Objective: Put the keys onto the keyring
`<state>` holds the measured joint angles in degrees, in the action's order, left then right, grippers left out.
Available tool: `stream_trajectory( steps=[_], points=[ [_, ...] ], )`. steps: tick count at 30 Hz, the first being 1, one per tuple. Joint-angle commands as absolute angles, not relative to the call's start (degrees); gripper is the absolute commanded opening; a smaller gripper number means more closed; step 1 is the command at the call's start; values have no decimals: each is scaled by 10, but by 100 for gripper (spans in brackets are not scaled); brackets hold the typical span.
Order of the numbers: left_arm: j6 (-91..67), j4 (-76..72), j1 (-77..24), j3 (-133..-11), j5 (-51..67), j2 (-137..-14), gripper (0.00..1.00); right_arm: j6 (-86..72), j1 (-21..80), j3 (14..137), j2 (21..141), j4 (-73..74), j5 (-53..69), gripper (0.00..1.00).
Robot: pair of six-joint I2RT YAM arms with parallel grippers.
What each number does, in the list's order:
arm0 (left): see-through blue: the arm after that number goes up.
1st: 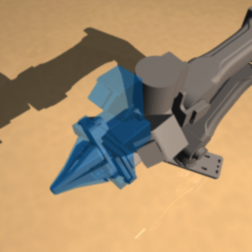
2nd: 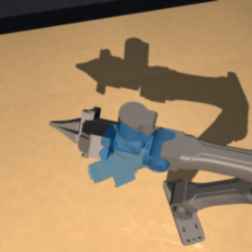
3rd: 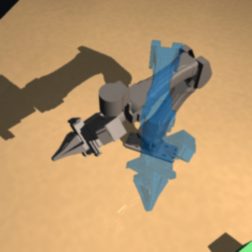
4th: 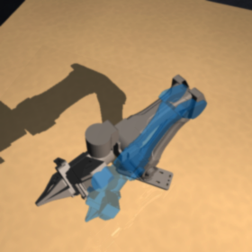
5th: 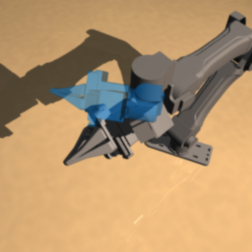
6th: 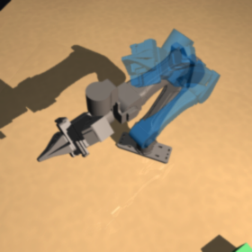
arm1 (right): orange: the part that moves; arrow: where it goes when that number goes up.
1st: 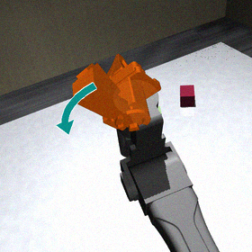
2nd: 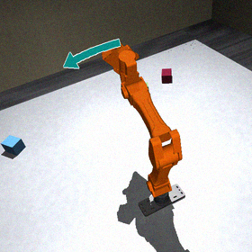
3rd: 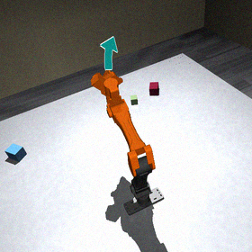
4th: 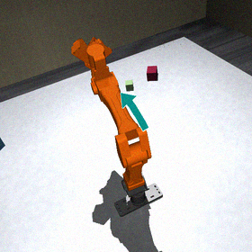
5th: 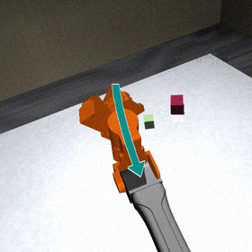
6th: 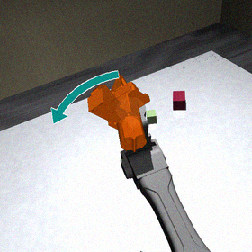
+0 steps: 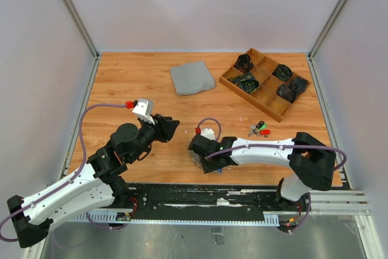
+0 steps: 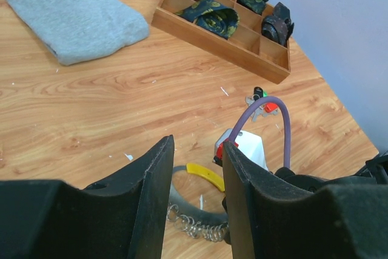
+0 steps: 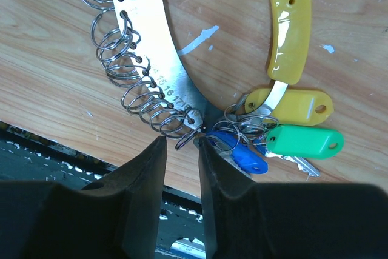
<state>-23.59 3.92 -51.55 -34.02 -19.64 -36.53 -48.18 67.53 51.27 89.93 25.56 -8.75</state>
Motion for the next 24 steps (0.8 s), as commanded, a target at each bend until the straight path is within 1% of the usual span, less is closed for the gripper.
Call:
stream_trajectory(
  steps=[1, 4, 17, 20, 24],
  points=[
    [-232, 19, -512, -338, -195, -366, 43, -487, 672, 519, 897, 271, -88, 27],
    [-232, 18, -512, -338, -195, -366, 43, -487, 671, 518, 895, 270, -89, 22],
    [-230, 17, -512, -339, -193, -367, 43, -491, 667, 513, 884, 276, -98, 8],
    [-230, 17, -512, -338, -193, -366, 43, -487, 667, 506, 868, 276, -109, 2],
    [-229, 16, -512, -338, -193, -366, 43, -471, 666, 498, 848, 275, -114, 1]
  ],
)
